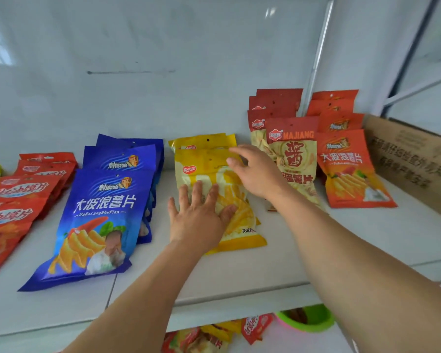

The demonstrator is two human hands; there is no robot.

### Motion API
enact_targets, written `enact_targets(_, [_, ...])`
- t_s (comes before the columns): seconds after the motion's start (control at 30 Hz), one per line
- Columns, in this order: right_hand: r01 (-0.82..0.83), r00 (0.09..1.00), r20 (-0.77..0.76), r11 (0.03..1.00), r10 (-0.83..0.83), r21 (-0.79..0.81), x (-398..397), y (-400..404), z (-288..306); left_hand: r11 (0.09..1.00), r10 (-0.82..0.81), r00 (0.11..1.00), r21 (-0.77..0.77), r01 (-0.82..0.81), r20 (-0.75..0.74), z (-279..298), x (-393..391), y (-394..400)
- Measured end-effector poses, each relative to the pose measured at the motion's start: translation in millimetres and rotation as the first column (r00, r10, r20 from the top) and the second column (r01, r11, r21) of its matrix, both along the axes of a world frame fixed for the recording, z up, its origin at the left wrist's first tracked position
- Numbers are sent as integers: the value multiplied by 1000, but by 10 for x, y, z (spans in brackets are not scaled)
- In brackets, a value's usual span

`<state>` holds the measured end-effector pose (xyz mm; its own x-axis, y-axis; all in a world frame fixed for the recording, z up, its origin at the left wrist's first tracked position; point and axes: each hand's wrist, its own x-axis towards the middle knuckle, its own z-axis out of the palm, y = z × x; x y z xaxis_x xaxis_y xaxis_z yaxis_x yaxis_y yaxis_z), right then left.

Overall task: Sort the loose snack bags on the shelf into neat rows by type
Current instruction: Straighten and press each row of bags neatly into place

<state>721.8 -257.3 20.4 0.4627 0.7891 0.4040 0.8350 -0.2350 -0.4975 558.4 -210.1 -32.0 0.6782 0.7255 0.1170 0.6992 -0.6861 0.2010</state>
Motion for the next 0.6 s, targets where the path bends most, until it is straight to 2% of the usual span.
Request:
enact_targets(0.2, [52,996,-74,998,-51,18,133,-580,-62,997,66,988,15,-69,138,132,192,-170])
enact_targets(0.3, [121,991,-70,983,-112,137,340,-775,-109,993,2,974,113,-28,227,197,420,-340])
enact_targets(0.4, [249,964,-170,923,-206,294,671,-917,-171,990,-81,943,135,39,324,219,784,-541])
enact_targets(0.5, [308,922,-338,890,-191,337,1039,-959,-247,989,-15,833,-112,92,553,270,1260,-713])
enact_targets(0.6, [325,863,-475,910,-173,258,1297,-945,-265,902,190,756,-415,117,626,296,1672,-729])
